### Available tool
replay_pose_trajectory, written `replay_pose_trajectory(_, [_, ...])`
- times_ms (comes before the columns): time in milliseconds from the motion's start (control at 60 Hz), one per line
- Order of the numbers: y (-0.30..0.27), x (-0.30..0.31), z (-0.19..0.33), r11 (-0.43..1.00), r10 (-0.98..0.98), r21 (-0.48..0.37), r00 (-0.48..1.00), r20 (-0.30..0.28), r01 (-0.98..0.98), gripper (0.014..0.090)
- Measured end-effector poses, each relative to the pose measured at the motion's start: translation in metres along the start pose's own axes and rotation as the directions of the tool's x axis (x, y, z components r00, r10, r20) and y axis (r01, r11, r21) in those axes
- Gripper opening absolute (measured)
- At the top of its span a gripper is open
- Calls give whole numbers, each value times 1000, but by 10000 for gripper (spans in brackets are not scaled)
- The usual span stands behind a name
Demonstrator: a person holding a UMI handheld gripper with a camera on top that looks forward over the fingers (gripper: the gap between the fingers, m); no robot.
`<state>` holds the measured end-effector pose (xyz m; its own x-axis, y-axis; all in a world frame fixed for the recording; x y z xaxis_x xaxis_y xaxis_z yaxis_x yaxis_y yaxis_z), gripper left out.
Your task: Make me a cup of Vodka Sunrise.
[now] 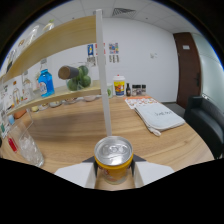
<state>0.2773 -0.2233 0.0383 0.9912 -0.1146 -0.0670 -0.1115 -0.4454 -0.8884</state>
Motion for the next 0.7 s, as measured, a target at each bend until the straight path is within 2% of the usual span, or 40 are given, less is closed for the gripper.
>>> replay_pose_trajectory(83, [2, 1, -2, 1000, -17, -7, 1000, -12, 17, 541])
replay_pose_trajectory(117, [3, 1, -3, 1000, -16, -15, 1000, -15, 16, 572])
replay_pose_trajectory(133, [3, 1, -4, 1000, -16, -18, 1000, -16, 16, 601])
replay_pose_trajectory(167, [3, 1, -5, 1000, -17, -25, 1000, -22, 16, 714])
replay_pose_trajectory(183, [3, 3, -6, 999, -17, -28, 999, -31, 16, 801])
replay_pose_trajectory(200, [2, 4, -8, 999, -19, -31, 999, -41, 18, 801])
replay_pose_trajectory(233, [0, 7, -12, 999, -21, -33, 998, -54, 19, 859])
replay_pose_trajectory(350, [-17, 11, -37, 999, -30, -25, 994, -102, 28, 853])
replay_pose_trajectory(450, [-43, 3, -68, 999, -22, 20, 991, -129, 25, 858])
replay_pose_trajectory(617, [-73, -47, -119, 995, -21, 99, 995, -98, 31, 859])
replay_pose_trajectory(700, [-71, -83, -134, 993, -42, 109, 997, -68, 49, 859])
